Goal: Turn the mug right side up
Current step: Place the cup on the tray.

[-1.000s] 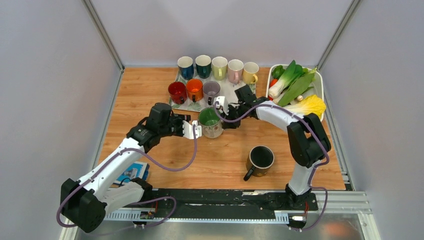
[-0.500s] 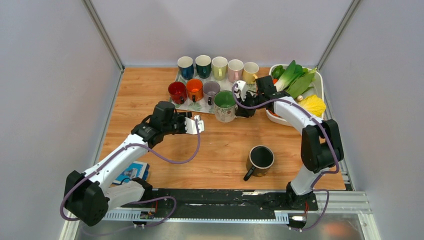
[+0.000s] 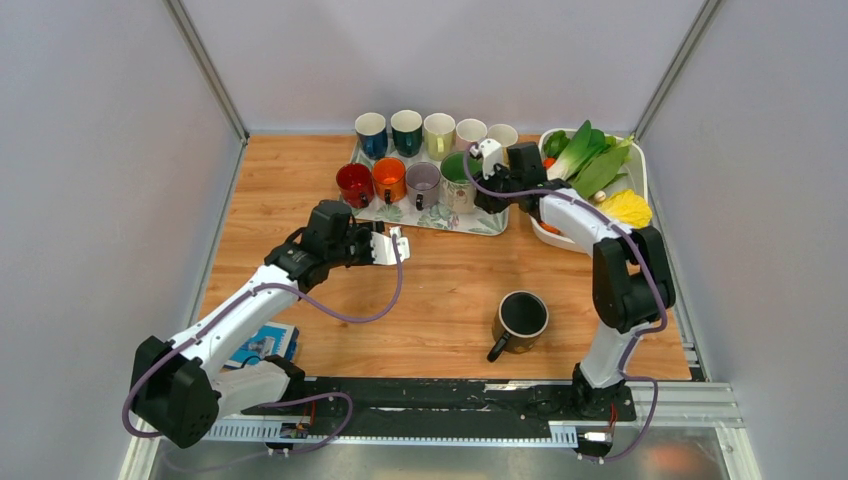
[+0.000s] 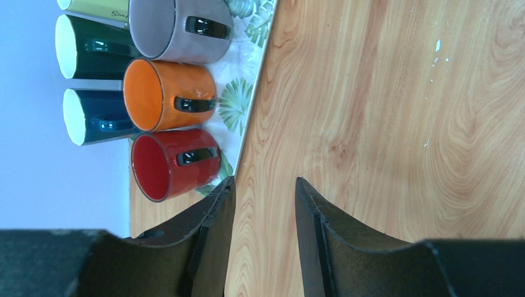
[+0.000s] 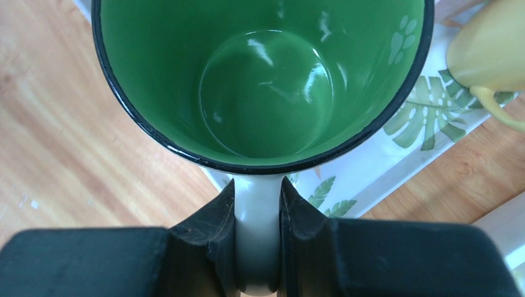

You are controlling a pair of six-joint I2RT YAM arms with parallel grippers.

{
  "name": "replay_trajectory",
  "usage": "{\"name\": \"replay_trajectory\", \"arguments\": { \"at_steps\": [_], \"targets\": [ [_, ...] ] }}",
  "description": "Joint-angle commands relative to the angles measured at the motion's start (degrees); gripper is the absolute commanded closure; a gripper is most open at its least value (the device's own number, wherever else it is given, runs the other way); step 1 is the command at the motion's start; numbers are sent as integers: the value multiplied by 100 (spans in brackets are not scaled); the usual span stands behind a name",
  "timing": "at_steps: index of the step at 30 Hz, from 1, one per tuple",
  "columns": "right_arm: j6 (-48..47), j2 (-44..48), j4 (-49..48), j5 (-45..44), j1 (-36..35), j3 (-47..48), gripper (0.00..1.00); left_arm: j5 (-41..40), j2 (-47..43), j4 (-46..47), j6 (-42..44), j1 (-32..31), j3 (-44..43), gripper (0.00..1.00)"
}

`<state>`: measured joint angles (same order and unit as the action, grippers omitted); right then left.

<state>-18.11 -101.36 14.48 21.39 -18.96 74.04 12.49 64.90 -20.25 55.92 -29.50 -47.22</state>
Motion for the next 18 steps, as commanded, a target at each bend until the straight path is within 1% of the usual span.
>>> {"name": "replay_trajectory", "arguments": {
  "at_steps": [1,7,11,13,18],
  "targets": [
    [1017,-115,-1245,-902,-230,546,100,-33,-124,115,-127,-6,-117,52],
    [1625,-277,-1372,-1813,-501,365,100,-67,-275,165,-289,-7,6,52],
    [1775,-410,-1479,-2117,-660,263,100,-39,-313,109,-304,-12,23,52],
    [1987,-491,-1628,-2476,-702,233,100,-38,-338,87,-264,-7,42,52],
    [2301,-780,-1646,-2845,-755,328,100,-52,-373,57,-217,-5,64,52]
  ]
}}
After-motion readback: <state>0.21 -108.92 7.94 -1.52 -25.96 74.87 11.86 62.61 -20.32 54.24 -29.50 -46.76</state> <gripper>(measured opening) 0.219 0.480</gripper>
